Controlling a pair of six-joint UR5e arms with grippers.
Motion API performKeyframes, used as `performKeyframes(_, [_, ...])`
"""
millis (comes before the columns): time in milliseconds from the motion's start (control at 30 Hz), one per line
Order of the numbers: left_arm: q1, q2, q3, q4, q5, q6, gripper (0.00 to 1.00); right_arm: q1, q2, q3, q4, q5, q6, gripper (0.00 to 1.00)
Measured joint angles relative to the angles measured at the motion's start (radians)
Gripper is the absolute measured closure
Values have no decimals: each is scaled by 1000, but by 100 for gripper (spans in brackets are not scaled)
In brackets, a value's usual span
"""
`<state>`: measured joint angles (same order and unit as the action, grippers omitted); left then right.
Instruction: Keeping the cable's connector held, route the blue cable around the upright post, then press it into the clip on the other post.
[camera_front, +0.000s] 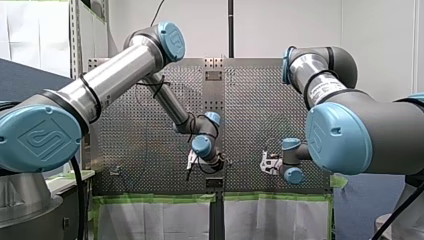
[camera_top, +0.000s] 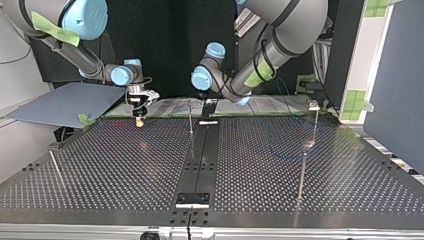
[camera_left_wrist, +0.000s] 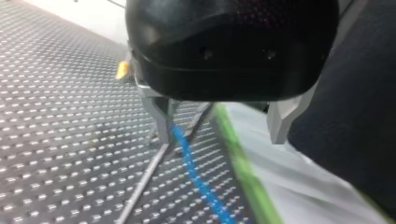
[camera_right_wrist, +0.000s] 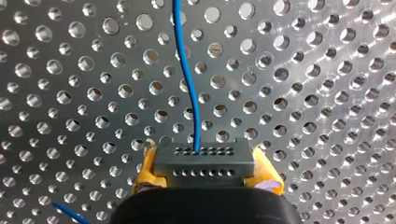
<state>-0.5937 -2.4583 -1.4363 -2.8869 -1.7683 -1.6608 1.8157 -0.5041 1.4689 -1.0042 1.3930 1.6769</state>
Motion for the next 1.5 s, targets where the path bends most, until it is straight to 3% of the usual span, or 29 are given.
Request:
performKeyframes(600, [-34,4,-28,64,-26,12,0,0,0,0,2,0,0,100])
performKeyframes(1500, [-54,5,-29,83,-38,9,0,0,0,0,4,-1,0,100])
